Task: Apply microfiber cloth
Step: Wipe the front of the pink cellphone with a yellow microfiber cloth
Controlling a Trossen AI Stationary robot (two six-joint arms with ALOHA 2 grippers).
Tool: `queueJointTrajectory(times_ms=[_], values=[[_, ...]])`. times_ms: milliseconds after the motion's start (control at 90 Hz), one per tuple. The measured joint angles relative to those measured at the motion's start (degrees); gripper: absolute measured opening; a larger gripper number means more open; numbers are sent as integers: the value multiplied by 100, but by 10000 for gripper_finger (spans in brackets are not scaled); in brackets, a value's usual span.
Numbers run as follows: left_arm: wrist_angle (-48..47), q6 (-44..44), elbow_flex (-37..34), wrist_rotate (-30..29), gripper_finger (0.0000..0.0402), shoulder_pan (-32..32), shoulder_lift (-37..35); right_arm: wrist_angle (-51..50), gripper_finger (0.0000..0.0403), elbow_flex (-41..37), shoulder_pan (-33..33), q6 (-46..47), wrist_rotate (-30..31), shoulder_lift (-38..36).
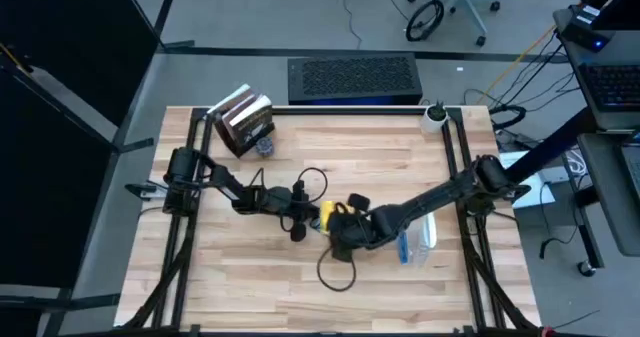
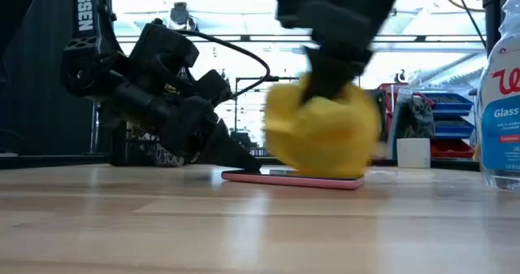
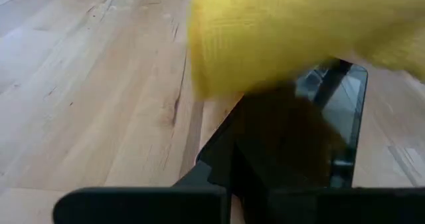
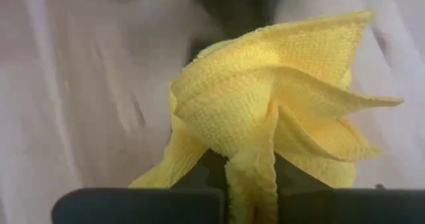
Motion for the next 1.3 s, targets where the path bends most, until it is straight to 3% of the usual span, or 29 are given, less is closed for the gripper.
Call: queueJointTrajectory(times_ms=[156,489,1011,1133,1222,1300], values=[[-2,0,0,1,0,0,0,624,9,0,-143,-240,-125,375],[-43,0,2,2,0,-2,-2,611,9,28,-110,102,-343,982],[-59,7,-2,22,0,-2,-4,-2113,9,-16,649,1037,-828,577],[-55,7,-3,22,0,-2,-4,-1542,9,-16,514,1069,-468,329],[-55,5,-3,22,0,-2,-4,-705,9,-10,353,758,90,252],[-55,2,-3,22,0,-2,-4,34,9,-10,145,341,171,283]])
